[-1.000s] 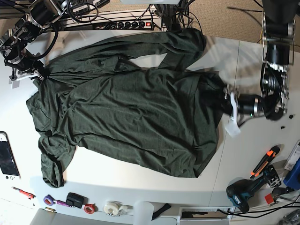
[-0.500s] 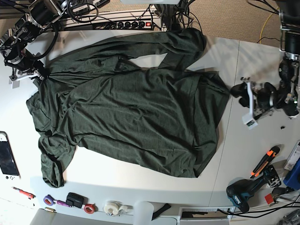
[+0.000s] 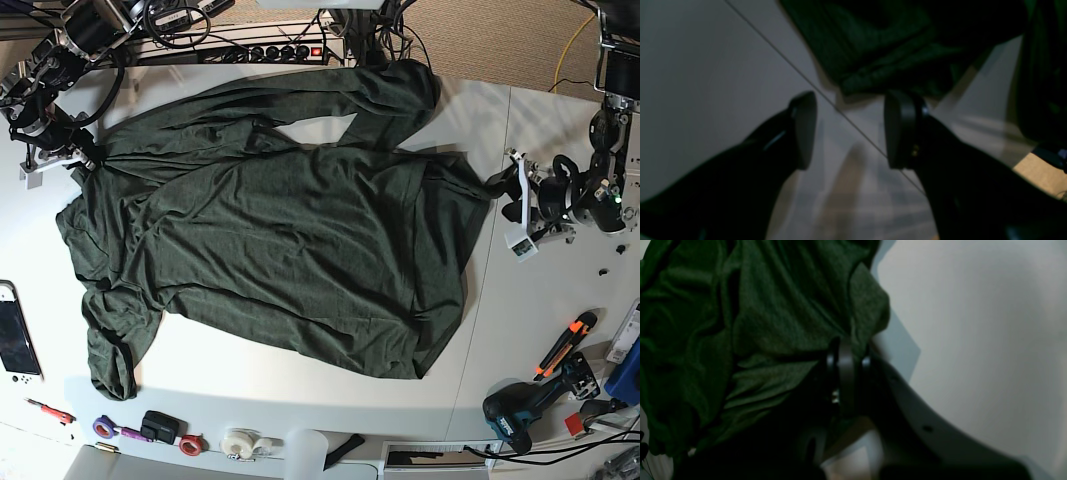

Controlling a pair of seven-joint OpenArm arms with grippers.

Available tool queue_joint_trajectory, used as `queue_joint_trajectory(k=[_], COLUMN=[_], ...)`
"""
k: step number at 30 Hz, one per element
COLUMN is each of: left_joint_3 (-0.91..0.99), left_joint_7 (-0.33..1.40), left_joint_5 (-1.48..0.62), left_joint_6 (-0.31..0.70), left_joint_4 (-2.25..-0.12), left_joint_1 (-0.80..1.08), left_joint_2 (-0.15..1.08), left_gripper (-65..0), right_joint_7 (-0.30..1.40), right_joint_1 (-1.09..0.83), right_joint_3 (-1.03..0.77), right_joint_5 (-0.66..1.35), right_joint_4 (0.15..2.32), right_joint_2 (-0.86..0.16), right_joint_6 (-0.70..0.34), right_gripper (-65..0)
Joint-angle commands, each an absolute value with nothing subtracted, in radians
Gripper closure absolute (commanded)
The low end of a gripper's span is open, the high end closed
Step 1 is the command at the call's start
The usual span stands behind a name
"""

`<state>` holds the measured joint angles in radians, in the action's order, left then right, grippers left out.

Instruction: Layout the t-shirt on the table in an organized manner, then fold the t-shirt properly

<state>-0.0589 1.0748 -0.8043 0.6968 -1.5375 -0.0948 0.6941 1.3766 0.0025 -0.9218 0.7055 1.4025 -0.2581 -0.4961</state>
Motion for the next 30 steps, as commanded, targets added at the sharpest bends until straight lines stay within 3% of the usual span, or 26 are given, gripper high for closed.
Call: queue_joint_trajectory(k=[1, 4, 9, 15, 18, 26, 30], left_joint_3=[-0.050, -0.050, -0.081, -0.333, -0.428, -0.455, -0.455], left_joint_7=[1.053, 1.028, 0.843, 0.543, 0.473, 0.471, 0.470], left_joint_5=[-0.815, -0.765, -0.487, -0.114, 0.045, 0.080, 0.074], left_joint_6=[0.698, 0.698, 0.698, 0.698, 0.698, 0.698, 0.698], left_joint_4=[-1.549, -1.549, -1.550, -1.597, -1.613, -1.617, -1.647], left_joint_1=[-0.110, -0.111, -0.110, -0.114, -0.120, -0.116, -0.103], left_joint_2=[0.714, 0.715, 0.731, 0.817, 0.821, 0.822, 0.844], left_gripper=[-30.2, -30.2, -30.0, -30.0, -30.0, -29.9, -26.7], right_joint_7=[1.376, 1.377, 1.376, 1.376, 1.375, 1.372, 1.372], right_joint_1=[0.011, 0.010, 0.010, 0.010, 0.010, 0.010, 0.010], right_joint_3=[-0.924, -0.924, -0.924, -0.924, -0.924, -0.924, -0.924], right_joint_5=[0.714, 0.714, 0.714, 0.718, 0.718, 0.718, 0.722], right_joint_4=[1.414, 1.414, 1.414, 1.414, 1.414, 1.414, 1.414], right_joint_2=[-0.280, -0.280, -0.281, -0.281, -0.281, -0.281, -0.283], right_joint_6=[-0.501, -0.501, -0.503, -0.522, -0.522, -0.546, -0.546], right_gripper=[0.0, 0.0, 0.0, 0.0, 0.0, 0.0, 0.0])
